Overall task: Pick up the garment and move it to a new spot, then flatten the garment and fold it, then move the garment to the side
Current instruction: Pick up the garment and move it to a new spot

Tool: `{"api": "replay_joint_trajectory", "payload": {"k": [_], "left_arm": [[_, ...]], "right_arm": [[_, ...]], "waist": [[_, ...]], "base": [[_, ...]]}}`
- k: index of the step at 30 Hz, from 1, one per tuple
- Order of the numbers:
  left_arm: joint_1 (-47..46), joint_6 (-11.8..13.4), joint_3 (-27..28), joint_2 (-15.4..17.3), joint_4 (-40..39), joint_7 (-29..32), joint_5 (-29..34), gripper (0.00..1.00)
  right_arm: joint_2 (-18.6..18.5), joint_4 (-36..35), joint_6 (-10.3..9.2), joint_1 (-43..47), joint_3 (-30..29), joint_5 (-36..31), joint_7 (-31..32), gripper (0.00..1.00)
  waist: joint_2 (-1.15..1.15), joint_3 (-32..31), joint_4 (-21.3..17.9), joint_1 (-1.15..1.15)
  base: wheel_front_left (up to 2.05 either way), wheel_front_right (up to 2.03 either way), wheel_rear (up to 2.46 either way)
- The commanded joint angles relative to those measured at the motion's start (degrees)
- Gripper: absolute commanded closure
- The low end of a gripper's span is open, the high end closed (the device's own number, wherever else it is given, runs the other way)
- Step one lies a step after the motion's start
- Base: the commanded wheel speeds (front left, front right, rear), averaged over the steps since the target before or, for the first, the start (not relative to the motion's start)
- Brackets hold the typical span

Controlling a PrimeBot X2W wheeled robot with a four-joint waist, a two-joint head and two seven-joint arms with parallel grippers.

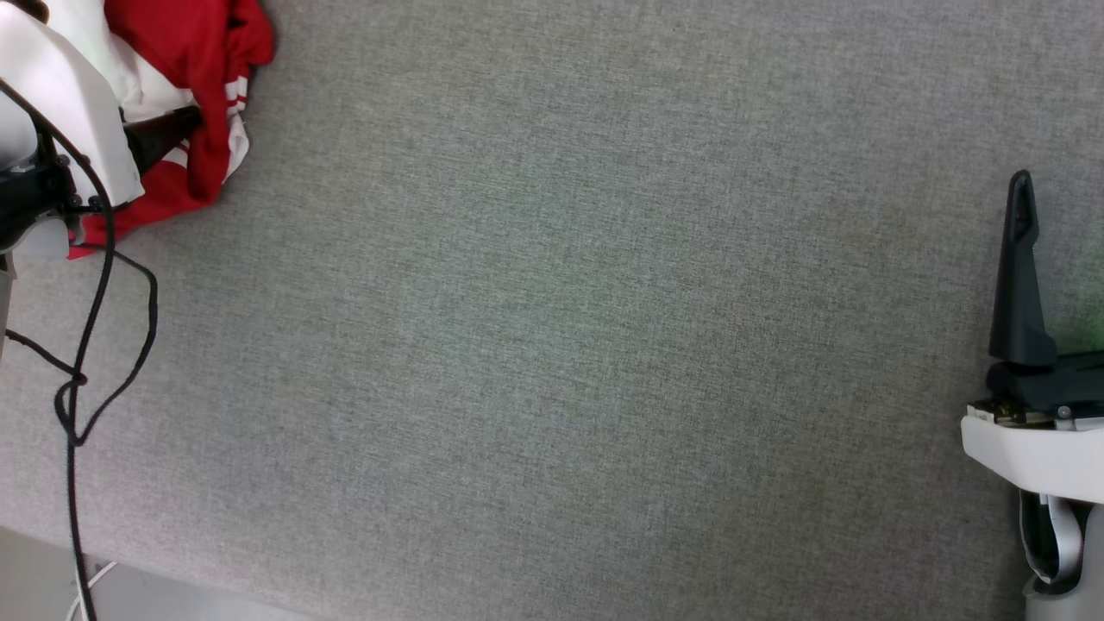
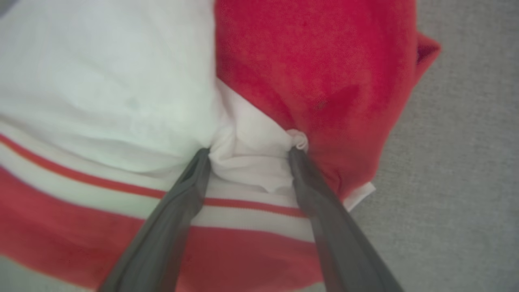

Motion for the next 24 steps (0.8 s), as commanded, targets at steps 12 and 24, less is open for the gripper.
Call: {"api": "replay_joint_trajectory", "payload": {"k": [12,24], "left_arm": [[-1.60,0.01,-6.59,2.72,1.43,-6.57,-3.01,1.00],[-8.65,0.01,-15.08,8.42,-10.66,-14.16,-1.47,1.00]], "right_arm": [[0.00,3.14,-0.04,0.20,-0.14,1.71,0.04,0.00],[0.00,5.66,-0.04,1.65,0.95,5.68,-0.03,0.00]], "waist": [[0.00,-3.28,-0.57,0.00],[0.00,-12.68,-1.74,0.00]], "base": [[0.00,0.00,0.00],[0.00,0.00,0.00]]}}
